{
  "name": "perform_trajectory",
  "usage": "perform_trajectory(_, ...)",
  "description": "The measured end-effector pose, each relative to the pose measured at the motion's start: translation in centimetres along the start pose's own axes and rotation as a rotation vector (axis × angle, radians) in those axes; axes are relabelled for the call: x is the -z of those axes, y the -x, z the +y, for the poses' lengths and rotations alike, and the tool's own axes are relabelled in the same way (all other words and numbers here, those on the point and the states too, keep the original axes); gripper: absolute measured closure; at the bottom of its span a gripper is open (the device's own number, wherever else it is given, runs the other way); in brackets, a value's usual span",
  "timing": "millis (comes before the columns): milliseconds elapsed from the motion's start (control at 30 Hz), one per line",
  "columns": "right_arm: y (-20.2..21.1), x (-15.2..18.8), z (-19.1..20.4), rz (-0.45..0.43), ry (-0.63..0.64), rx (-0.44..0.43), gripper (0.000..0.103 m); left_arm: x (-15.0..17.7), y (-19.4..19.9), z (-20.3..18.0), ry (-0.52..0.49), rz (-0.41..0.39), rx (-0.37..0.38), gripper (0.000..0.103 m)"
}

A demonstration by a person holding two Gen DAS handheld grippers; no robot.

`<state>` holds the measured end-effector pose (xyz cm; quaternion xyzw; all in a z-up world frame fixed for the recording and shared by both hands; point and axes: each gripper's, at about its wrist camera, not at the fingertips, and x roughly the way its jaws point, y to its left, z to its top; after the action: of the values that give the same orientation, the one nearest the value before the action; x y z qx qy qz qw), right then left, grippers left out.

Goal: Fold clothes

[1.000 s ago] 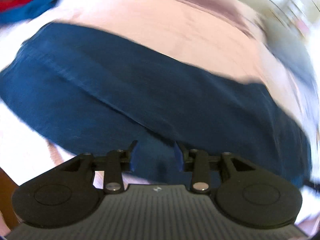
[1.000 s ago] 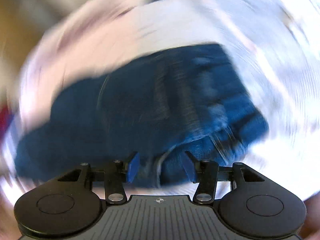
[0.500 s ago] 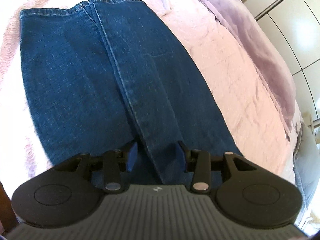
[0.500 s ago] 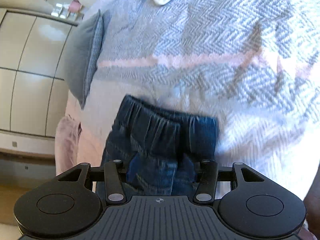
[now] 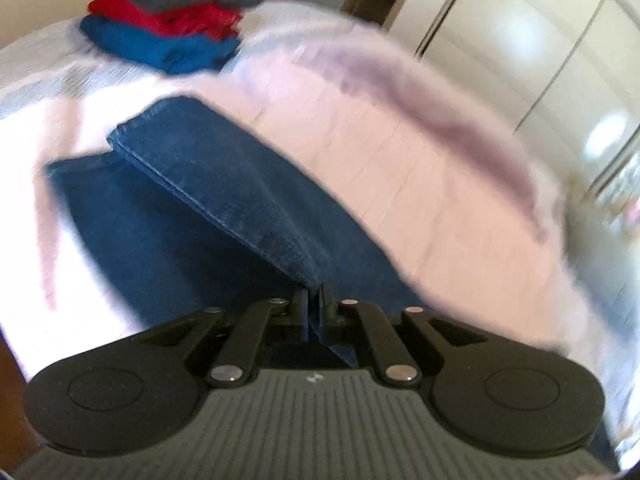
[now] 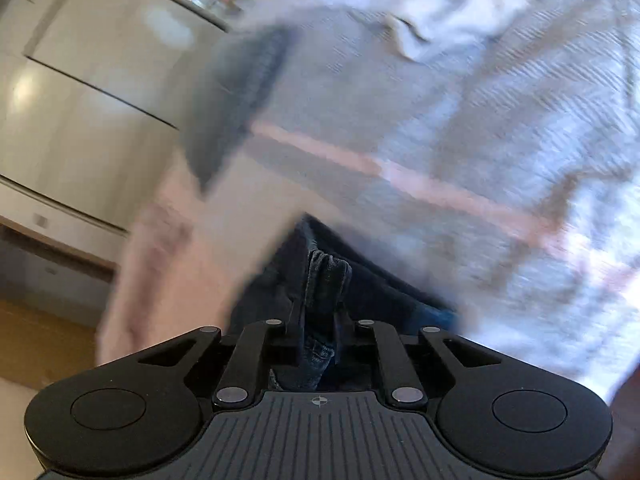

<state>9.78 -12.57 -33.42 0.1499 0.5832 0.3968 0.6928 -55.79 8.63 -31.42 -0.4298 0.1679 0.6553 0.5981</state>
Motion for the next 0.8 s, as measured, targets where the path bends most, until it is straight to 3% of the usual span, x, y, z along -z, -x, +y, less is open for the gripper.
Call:
perform_trajectory(67, -0.7, 0.4, -1.1, 0.037, -0.019, 0.054, 0.092, 1.8, -0.7, 0.4, -0.016, 0.045, -0.059, 0.1)
perform_trajectory(267, 0.9, 0.3, -0.9, -0.011, 0.01, -0.029, 0.092, 1.8, 2.2, -0.2, 0.01, -0.043, -0.02, 0.1)
perform_trajectory(433, -1.0, 0.7, -3.0, 0.042, -0.034, 0.081, 0.09, 3.4, -0.9, 0.8, 0.014, 0.063, -0.081, 0.095)
perform_trajectory(500, -1.2, 0.6, -2.8, 0.04, -0.059, 0.096, 0.082, 2.9, -1.4, 0.9, 0.048, 0.068, -0.067, 0.093)
perform_trajectory(600, -1.0, 0.2, -1.9, 0.052, -0.025, 0.105, 0.076, 1.8, -1.2, 1.6, 0.099, 0.049, -0.019, 0.077)
perform_trajectory(800, -1.4, 0.6, -1.4, 0.034, -0.07, 0.163, 0.074, -1.6, -2.0, 6.7, 0.251, -0.01, -0.017, 0.075)
